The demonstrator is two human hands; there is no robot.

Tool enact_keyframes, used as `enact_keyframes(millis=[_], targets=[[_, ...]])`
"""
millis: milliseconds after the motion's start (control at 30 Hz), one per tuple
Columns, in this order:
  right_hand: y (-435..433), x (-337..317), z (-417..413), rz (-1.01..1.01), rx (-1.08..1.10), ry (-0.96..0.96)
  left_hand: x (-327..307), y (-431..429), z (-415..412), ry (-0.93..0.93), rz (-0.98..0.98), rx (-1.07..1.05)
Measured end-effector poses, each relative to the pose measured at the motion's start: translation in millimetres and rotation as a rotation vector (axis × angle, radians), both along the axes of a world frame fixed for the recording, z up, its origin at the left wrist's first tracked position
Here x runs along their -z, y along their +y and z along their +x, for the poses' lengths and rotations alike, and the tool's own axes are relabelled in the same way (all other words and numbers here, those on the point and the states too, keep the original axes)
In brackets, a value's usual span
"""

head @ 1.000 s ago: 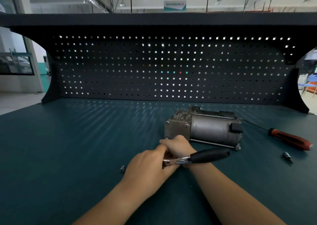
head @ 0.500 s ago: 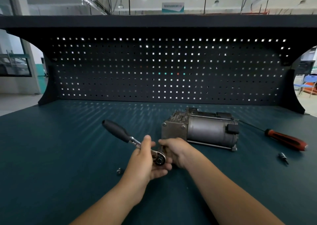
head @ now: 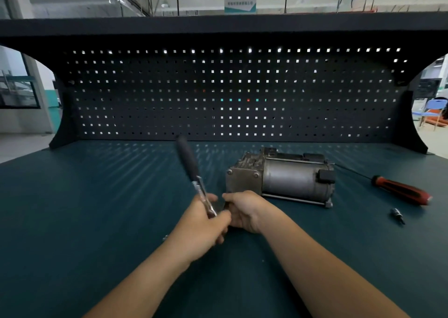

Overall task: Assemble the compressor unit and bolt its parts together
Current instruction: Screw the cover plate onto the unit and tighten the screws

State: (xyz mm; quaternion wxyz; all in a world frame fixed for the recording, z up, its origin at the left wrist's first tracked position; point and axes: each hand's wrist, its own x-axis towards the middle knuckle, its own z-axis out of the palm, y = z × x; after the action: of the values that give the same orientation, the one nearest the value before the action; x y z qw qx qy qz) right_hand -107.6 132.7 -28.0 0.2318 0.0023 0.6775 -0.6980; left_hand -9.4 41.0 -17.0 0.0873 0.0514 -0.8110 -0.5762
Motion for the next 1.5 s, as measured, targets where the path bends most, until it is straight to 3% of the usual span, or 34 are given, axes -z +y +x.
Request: enact_keyframes(millis=[100, 167, 400, 500, 567, 700, 900, 967, 1067, 1167, 1233, 1300, 1400, 1500], targets=[[3, 0, 1, -0.007, -0.004, 0.032, 6, -5, 5, 0.162, -0.683, 0.052], [3, 0, -2, 0.067, 0.028, 0.083, 8, -4, 8, 0.229, -0.920, 0.059], [1, -2, 5, 0.073, 0.024, 0.090, 15, -9, 0, 0.253, -1.127, -0.002], [0, -1, 2, 0.117, 0.016, 0.089, 13, -12, -1, 0.240, -1.106, 0.019], [1, -2, 0, 0.121, -0.009, 0.086, 10, -13, -1, 0.225, -0.944, 0.045], [1, -3, 0, 0.113, -0.095, 0.083, 5, -9, -3, 0.096, -0.439, 0.094], [-2, -3, -1, 0.098, -0.048, -0.031, -7, -4, -6, -0.129, 0.690, -0.040], [-1, -4, -2, 0.131, -0.043, -0.027, -9, -4, -5, -0.165, 0.977, -0.079], [0, -6, -1, 0.124, -0.031, -0.035, -11, 0, -4, -0.152, 1.231, -0.123], [1, -6, -1, 0.142, -0.040, -0.024, -12, 2, -2, -0.135, 1.334, -0.142], [1, -5, 0, 0.140, -0.044, -0.004, -14, 1, -1, -0.134, 1.307, -0.131], [1, -5, 1, 0.137, -0.040, 0.029, -14, -1, 1, -0.141, 1.153, -0.097], [1, -4, 4, 0.143, -0.021, 0.070, -11, -3, -2, -0.121, 0.686, -0.064], [2, -3, 4, 0.127, -0.007, 0.071, -4, -5, -2, -0.009, 0.089, -0.060]])
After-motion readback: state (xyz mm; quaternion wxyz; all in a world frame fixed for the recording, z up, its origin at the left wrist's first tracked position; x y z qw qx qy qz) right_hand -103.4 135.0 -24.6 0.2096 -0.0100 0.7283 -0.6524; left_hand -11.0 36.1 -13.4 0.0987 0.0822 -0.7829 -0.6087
